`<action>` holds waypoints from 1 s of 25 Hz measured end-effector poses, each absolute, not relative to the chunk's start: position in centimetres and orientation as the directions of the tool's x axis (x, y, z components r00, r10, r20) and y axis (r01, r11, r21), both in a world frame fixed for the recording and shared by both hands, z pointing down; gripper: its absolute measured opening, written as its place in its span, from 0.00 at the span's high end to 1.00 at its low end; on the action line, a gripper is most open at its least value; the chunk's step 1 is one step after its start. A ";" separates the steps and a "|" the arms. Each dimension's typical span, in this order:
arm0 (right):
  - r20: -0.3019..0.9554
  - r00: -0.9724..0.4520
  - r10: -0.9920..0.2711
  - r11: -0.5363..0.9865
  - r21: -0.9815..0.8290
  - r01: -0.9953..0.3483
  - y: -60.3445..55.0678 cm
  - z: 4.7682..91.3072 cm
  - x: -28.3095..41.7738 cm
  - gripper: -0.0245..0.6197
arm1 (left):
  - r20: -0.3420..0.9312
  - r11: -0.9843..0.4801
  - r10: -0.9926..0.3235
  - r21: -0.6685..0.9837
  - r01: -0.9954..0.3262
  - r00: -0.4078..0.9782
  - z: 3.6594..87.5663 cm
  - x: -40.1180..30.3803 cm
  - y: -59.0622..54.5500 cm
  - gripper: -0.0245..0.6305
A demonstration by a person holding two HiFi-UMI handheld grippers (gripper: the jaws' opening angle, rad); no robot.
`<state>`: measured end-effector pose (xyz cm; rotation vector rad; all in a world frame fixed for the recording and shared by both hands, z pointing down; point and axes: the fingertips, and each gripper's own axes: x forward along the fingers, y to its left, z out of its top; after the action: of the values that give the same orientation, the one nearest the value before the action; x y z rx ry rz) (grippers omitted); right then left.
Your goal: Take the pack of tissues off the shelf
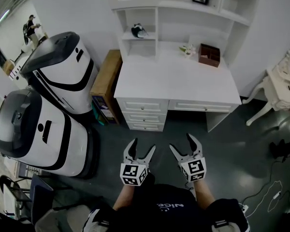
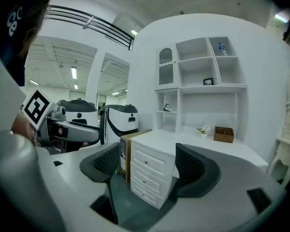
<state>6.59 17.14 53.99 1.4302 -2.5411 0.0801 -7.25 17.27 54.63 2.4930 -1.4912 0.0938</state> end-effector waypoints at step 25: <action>0.268 -0.411 -0.871 0.421 -0.020 -0.907 -0.4 55.5 -0.5 0.44 | 0.217 -0.540 -0.802 0.136 -0.831 0.556 54.7 -13.7 -0.7 0.42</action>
<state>-0.50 -0.44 55.53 1.5641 -2.4590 0.2387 -13.70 -0.74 54.72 2.5690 -1.3695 0.1896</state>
